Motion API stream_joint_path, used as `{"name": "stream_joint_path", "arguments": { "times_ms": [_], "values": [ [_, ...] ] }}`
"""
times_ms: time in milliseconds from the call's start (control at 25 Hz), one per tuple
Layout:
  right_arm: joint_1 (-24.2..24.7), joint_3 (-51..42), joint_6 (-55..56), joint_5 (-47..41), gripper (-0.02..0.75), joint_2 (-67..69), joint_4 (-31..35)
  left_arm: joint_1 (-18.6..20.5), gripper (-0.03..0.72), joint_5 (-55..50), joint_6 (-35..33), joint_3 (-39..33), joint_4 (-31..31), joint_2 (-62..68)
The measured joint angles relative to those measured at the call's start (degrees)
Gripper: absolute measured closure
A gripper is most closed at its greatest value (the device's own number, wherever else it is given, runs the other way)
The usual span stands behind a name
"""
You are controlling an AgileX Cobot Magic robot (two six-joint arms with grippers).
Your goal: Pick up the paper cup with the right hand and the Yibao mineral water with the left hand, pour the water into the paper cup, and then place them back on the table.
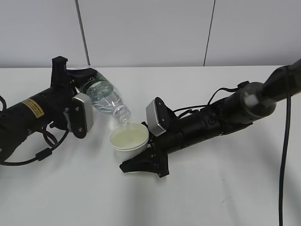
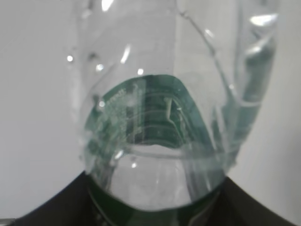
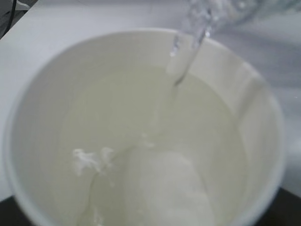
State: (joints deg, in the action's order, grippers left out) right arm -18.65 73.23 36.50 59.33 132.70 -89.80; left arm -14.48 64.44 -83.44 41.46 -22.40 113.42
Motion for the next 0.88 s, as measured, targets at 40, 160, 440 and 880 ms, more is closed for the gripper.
{"name": "stream_joint_path", "arguments": {
  "times_ms": [40,160,440,880],
  "values": [
    [0.0,0.0,0.0,-0.1,0.246,0.0,0.1,0.0,0.337,0.0,2.7,0.0,-0.1,0.0],
    [0.0,0.0,0.0,-0.1,0.246,0.0,0.7,0.0,0.337,0.0,12.1,0.0,-0.5,0.0],
    [0.0,0.1,0.0,-0.2,0.246,0.0,3.2,0.0,0.337,0.3,35.0,-1.6,-5.0,0.0],
    [0.3,0.1,0.0,-3.6,0.246,0.0,4.0,0.0,0.337,0.3,75.2,-5.3,-2.4,0.0]
  ]
}}
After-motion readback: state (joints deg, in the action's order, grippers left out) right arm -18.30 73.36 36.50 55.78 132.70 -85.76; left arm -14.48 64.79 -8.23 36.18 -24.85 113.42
